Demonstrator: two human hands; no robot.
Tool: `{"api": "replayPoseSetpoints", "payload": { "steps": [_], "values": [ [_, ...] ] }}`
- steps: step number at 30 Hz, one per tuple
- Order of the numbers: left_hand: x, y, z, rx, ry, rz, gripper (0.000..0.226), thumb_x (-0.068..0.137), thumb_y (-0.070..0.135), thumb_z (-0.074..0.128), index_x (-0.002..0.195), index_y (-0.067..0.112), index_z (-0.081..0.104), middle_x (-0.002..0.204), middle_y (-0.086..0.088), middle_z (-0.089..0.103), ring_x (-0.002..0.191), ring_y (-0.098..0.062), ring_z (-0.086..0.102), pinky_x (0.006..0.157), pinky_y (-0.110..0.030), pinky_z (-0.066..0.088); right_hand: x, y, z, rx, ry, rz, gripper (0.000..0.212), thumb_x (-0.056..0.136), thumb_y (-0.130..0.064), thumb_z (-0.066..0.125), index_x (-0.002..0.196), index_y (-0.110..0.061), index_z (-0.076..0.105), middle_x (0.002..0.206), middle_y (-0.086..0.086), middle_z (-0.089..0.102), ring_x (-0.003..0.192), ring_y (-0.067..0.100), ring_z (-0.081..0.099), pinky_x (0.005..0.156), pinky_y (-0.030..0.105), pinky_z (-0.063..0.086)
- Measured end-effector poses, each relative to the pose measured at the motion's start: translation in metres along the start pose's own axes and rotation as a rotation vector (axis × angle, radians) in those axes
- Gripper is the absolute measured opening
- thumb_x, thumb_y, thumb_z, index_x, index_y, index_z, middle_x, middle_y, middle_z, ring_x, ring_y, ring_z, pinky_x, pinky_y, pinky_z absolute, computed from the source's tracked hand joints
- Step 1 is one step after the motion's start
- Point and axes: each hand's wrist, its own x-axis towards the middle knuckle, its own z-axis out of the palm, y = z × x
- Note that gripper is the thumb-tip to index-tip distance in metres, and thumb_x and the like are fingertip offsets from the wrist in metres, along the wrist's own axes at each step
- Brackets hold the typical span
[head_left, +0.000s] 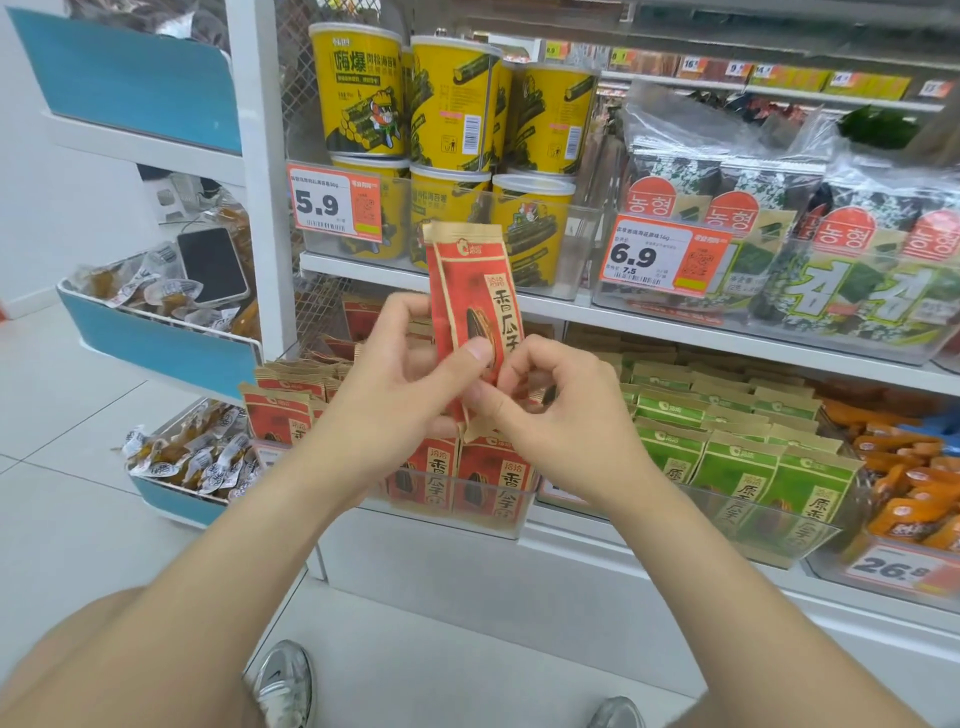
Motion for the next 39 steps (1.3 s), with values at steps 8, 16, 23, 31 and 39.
{"api": "replayPoseSetpoints", "payload": {
  "steps": [8, 16, 23, 31, 39],
  "values": [
    [0.005, -0.004, 0.004, -0.168, 0.086, -0.092, 0.024, 0.112, 0.014, 0.053, 0.135, 0.010, 0.049, 0.102, -0.010, 0.083, 0.089, -0.025, 0.082, 0.068, -0.035, 0.066, 0.006, -0.005, -0.002, 0.023, -0.053, 0.057, 0.059, 0.086, -0.037, 0.090, 0.127, -0.039, 0.047, 0.101, -0.013, 0.078, 0.076, 0.005, 0.071, 0.073, 0.025, 0.057],
    [0.011, -0.003, -0.004, -0.353, 0.122, -0.151, 0.027, 0.113, 0.015, 0.050, 0.136, 0.015, 0.063, 0.116, -0.013, 0.081, 0.104, -0.029, 0.080, 0.080, -0.036, 0.067, 0.008, -0.014, -0.016, 0.588, -0.085, 0.223, 0.054, 0.097, -0.002, 0.076, 0.141, -0.027, 0.059, 0.110, 0.011, 0.079, 0.080, 0.028, 0.077, 0.071, 0.036, 0.063],
    [0.011, 0.000, -0.001, -0.312, 0.173, -0.233, 0.024, 0.113, 0.022, 0.053, 0.130, 0.014, 0.068, 0.112, -0.012, 0.082, 0.099, -0.030, 0.081, 0.075, -0.040, 0.068, 0.008, -0.012, -0.023, 0.289, -0.158, 0.080, 0.074, 0.086, -0.005, 0.090, 0.148, -0.030, 0.058, 0.113, 0.010, 0.074, 0.067, 0.025, 0.075, 0.069, 0.040, 0.066],
    [0.008, -0.009, 0.000, 0.029, 0.177, -0.268, 0.044, 0.111, 0.044, 0.053, 0.108, 0.010, 0.081, 0.096, -0.012, 0.083, 0.089, -0.031, 0.082, 0.080, -0.046, 0.066, 0.003, -0.005, -0.018, -0.154, -0.351, -0.152, 0.114, 0.069, -0.035, 0.102, 0.160, -0.053, 0.035, 0.108, -0.015, 0.064, 0.069, 0.006, 0.067, 0.072, 0.022, 0.056],
    [0.008, -0.018, 0.000, 0.133, 0.229, -0.288, 0.052, 0.111, 0.047, 0.053, 0.096, 0.008, 0.084, 0.089, -0.014, 0.082, 0.087, -0.033, 0.081, 0.091, -0.057, 0.064, 0.001, 0.004, -0.009, -0.455, -0.392, -0.301, 0.084, 0.093, -0.056, 0.077, 0.164, -0.031, 0.042, 0.111, 0.001, 0.067, 0.095, 0.020, 0.063, 0.086, 0.044, 0.058]
  ]
}}
